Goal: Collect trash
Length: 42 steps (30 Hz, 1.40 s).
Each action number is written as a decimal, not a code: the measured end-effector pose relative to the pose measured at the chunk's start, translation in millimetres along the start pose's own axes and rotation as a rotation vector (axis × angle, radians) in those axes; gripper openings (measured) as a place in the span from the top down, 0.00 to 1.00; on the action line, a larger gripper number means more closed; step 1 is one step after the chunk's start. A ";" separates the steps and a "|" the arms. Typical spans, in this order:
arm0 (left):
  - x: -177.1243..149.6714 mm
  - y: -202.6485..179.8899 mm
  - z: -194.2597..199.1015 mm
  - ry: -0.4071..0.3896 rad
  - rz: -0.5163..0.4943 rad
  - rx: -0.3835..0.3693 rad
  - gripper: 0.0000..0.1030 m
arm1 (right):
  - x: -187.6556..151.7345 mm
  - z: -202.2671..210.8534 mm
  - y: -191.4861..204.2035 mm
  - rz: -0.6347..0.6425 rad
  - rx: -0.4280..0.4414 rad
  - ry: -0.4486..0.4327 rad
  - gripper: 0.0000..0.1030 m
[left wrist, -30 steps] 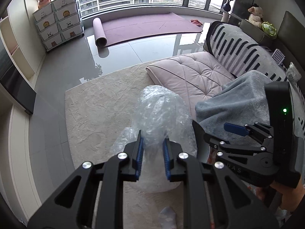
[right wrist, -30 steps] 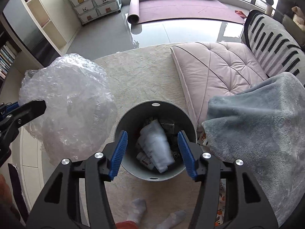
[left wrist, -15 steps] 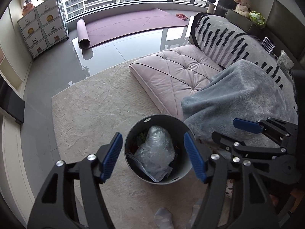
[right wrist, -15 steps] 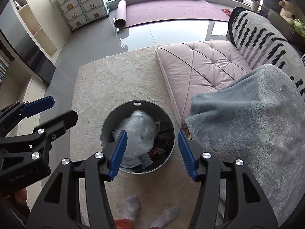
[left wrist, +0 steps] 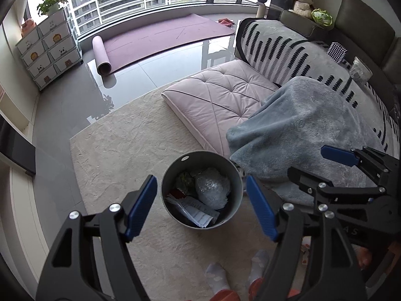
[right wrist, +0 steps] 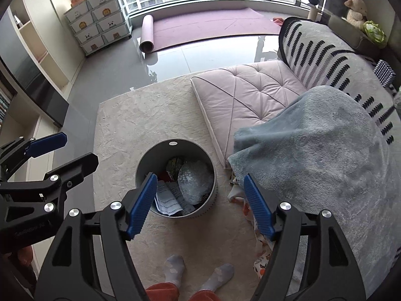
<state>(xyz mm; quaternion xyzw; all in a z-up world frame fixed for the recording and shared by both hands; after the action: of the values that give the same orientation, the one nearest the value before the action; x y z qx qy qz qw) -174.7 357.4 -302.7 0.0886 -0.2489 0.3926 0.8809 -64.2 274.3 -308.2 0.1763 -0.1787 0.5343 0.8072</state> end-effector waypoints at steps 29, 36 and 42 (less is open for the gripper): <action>29.2 -391.2 234.6 -0.050 -0.606 -0.348 0.15 | -171.0 430.4 -278.2 -0.608 -0.477 -0.187 0.11; 24.0 -445.7 275.0 -0.073 -0.579 -0.368 0.15 | -205.5 495.5 -321.3 -0.643 -0.530 -0.223 0.11; 21.8 -461.0 291.7 -0.043 -0.631 -0.419 0.15 | -218.8 517.4 -324.2 -0.702 -0.555 -0.221 0.11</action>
<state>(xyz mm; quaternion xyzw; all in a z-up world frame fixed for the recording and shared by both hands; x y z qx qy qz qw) 69.2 -42.7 -22.5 -0.0131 -0.3028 0.0407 0.9521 104.2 -265.6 9.3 0.0590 -0.3295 0.1385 0.9321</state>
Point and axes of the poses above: each gripper's, at about its wrist camera, not at the fingertips, and z roughly against the way its jaws point, y to its left, x to its top, the point moved 8 cm from there along -z, roughly the way its jaws point, and after that the axes turned 1 degree about -y, right-handed, at the moved point
